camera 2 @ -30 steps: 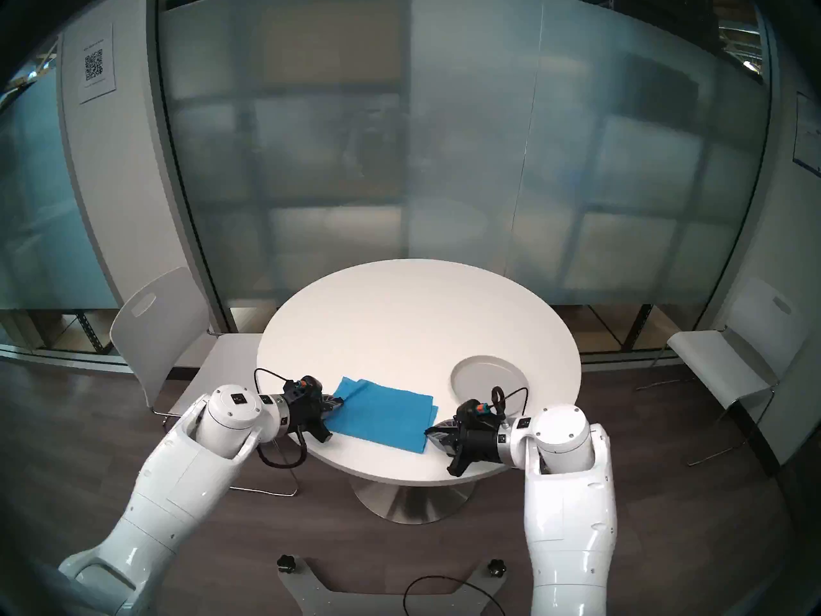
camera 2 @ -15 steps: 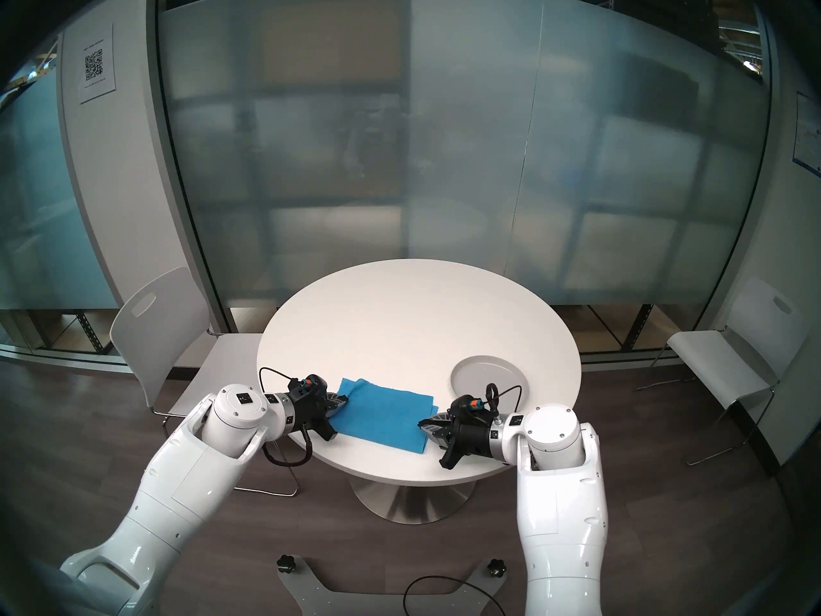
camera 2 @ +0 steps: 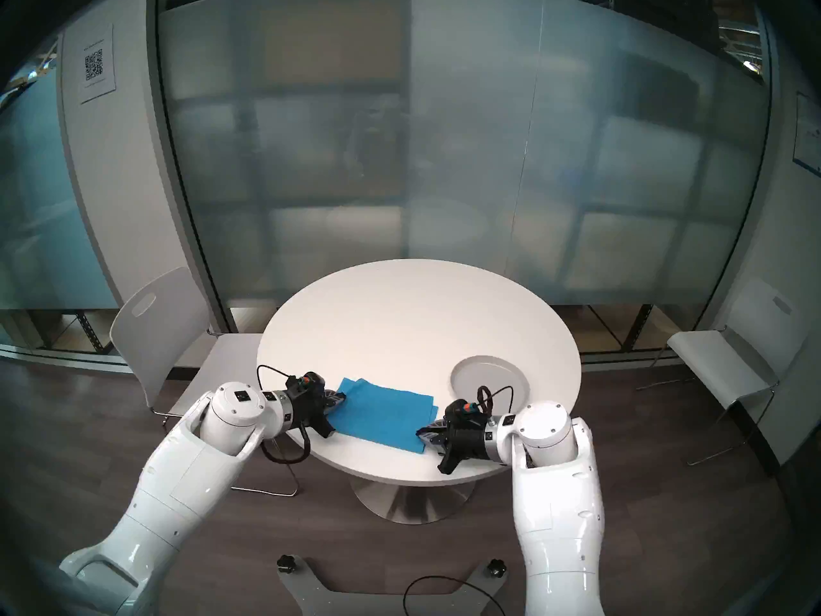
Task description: Fold the napkin in half twice and place it beside the plate
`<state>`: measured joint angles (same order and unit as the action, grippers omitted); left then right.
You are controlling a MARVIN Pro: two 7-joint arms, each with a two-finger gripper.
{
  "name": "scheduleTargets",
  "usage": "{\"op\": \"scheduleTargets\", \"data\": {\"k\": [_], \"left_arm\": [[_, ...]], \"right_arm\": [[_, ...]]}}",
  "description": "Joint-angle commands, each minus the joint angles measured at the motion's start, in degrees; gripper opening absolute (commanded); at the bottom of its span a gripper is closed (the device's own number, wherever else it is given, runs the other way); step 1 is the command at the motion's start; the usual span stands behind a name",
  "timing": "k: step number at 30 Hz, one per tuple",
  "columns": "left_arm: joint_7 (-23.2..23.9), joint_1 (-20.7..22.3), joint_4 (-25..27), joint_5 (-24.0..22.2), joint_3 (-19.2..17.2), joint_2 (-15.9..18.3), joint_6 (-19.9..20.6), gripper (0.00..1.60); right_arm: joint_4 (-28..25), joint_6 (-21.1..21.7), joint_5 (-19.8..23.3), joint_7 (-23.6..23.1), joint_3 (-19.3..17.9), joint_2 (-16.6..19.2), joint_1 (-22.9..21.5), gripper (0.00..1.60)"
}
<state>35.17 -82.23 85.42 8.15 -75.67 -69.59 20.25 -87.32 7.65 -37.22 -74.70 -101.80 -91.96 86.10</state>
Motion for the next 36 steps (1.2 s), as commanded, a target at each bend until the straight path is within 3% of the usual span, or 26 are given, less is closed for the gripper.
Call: {"op": "scheduleTargets", "data": {"k": [1, 24, 36], "left_arm": [[0.1, 0.7, 0.9, -0.1, -0.1, 0.0, -0.3, 0.00], [-0.1, 2.9, -0.3, -0.3, -1.1, 0.5, -0.2, 0.00], [3.8, 2.1, 1.5, -2.1, -2.7, 2.7, 6.3, 0.11]], "right_arm": [[1.4, -1.0, -0.4, 0.7, 1.0, 0.0, -2.6, 0.65], [1.6, -0.9, -1.6, -0.1, 1.3, -0.1, -2.4, 0.63], [1.7, -0.7, -1.6, -0.7, 1.4, 0.0, -2.7, 0.63]]}}
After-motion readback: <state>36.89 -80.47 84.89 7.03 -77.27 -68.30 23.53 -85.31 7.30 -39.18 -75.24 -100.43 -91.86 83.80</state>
